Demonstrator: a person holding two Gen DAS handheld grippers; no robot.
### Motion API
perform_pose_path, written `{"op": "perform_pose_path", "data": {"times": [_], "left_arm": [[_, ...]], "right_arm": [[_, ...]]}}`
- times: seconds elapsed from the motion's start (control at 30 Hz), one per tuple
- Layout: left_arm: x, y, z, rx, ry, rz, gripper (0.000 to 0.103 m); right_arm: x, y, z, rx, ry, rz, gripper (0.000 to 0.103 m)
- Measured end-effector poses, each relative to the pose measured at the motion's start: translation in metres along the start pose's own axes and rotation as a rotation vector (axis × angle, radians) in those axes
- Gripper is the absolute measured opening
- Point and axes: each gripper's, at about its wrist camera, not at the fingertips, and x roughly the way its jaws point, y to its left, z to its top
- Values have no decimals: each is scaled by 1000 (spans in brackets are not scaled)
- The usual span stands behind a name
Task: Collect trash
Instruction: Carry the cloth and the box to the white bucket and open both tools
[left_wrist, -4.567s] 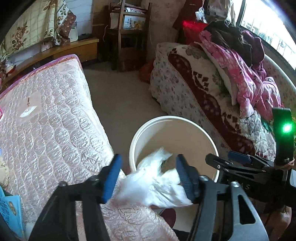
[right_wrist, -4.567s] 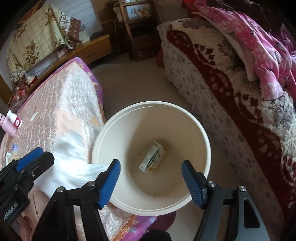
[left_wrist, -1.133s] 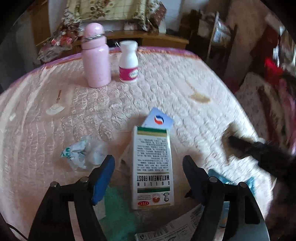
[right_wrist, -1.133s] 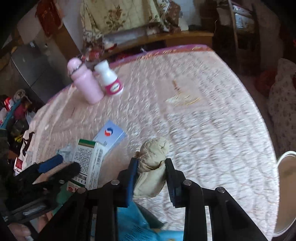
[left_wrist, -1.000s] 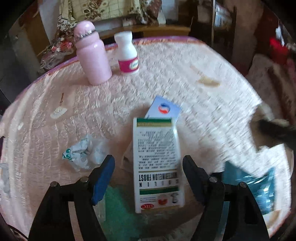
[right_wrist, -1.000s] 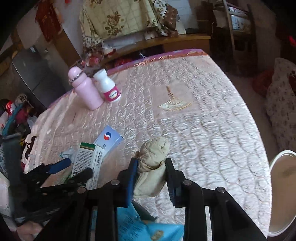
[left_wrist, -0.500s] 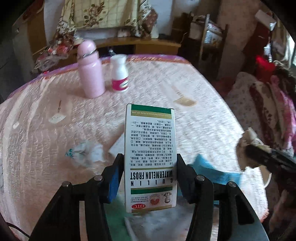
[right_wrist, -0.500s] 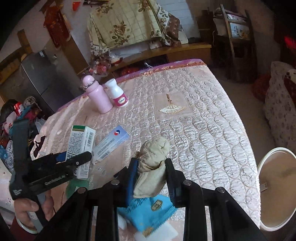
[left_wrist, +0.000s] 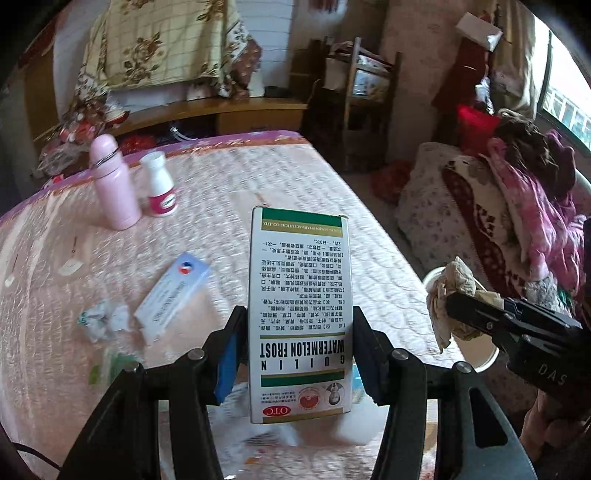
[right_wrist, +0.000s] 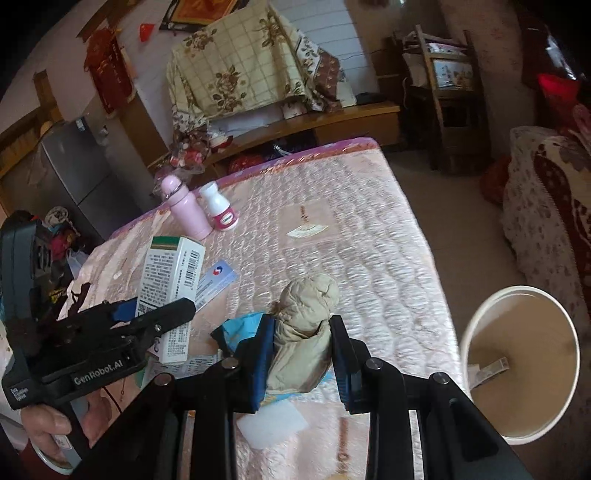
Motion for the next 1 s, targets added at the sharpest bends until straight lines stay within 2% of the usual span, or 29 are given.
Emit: {"op": "perform_pose_path", "data": {"times": [0.23, 1.0], "left_arm": [[1, -45, -5, 59, -8, -23, 56], [30, -157, -12, 171, 19, -100, 56]], "right_arm": [[-23, -26, -8, 20, -15, -39, 33], [-69, -134, -38, 150, -19, -196, 33]]}}
